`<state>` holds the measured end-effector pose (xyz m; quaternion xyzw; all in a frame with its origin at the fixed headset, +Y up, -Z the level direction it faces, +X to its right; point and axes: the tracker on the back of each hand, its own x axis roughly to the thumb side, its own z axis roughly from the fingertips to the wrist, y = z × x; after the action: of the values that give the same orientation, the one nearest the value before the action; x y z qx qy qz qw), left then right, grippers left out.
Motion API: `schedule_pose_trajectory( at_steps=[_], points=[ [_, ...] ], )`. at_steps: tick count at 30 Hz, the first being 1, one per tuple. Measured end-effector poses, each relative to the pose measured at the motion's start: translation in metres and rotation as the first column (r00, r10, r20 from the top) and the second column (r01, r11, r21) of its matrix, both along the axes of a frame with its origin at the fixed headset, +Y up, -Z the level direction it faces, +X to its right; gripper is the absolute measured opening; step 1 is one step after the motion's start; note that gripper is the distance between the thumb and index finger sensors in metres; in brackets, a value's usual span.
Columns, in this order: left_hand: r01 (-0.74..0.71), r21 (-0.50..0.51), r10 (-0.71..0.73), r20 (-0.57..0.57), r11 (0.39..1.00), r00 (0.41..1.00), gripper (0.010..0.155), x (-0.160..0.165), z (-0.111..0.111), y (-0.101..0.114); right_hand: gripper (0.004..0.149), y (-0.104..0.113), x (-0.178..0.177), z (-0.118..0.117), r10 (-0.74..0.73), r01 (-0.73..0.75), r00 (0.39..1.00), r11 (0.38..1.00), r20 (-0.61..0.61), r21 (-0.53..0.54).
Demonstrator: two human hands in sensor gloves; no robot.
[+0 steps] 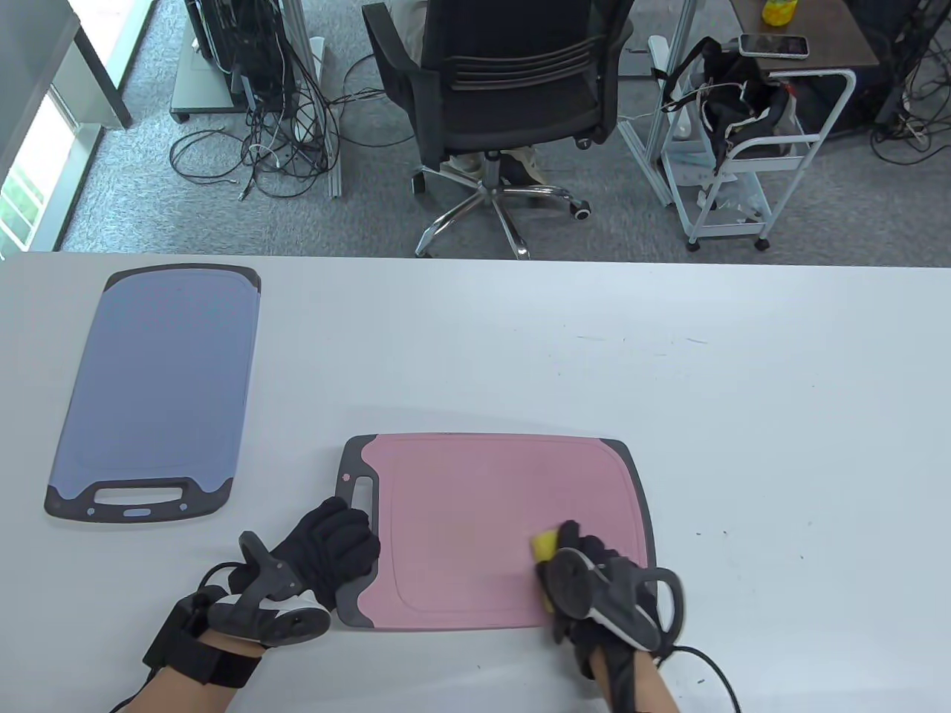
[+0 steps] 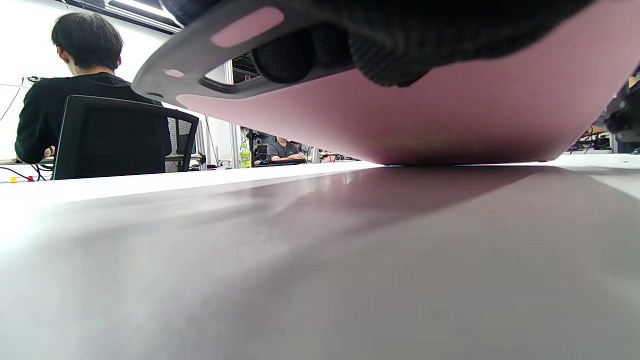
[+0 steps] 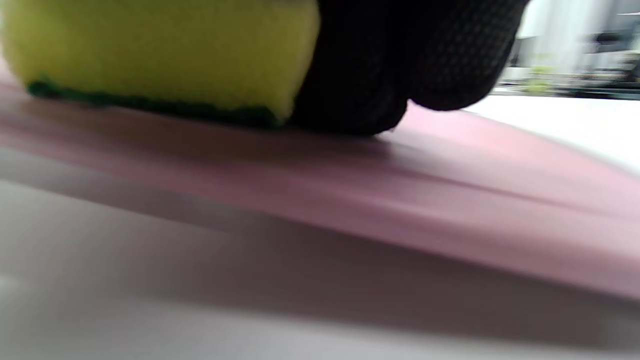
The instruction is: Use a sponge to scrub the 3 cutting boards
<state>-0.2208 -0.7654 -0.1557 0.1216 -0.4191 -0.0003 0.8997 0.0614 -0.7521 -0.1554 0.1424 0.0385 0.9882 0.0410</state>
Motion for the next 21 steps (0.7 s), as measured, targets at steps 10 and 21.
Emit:
schedule_pose_trajectory(
  at_steps=[10, 21],
  points=[
    [0.013, -0.033, -0.015, -0.053, 0.999, 0.998, 0.041, -0.002, -0.008, -0.001, 0.074, 0.013, -0.098, 0.024, 0.035, -0.006, 0.958, 0.995, -0.283, 0.103],
    [0.052, -0.003, -0.052, -0.098, 0.999, 0.994, 0.041, -0.001, -0.012, 0.0, 0.074, -0.025, 0.134, 0.024, 0.128, -0.122, 0.965, 0.992, 0.23, -0.039]
  ],
)
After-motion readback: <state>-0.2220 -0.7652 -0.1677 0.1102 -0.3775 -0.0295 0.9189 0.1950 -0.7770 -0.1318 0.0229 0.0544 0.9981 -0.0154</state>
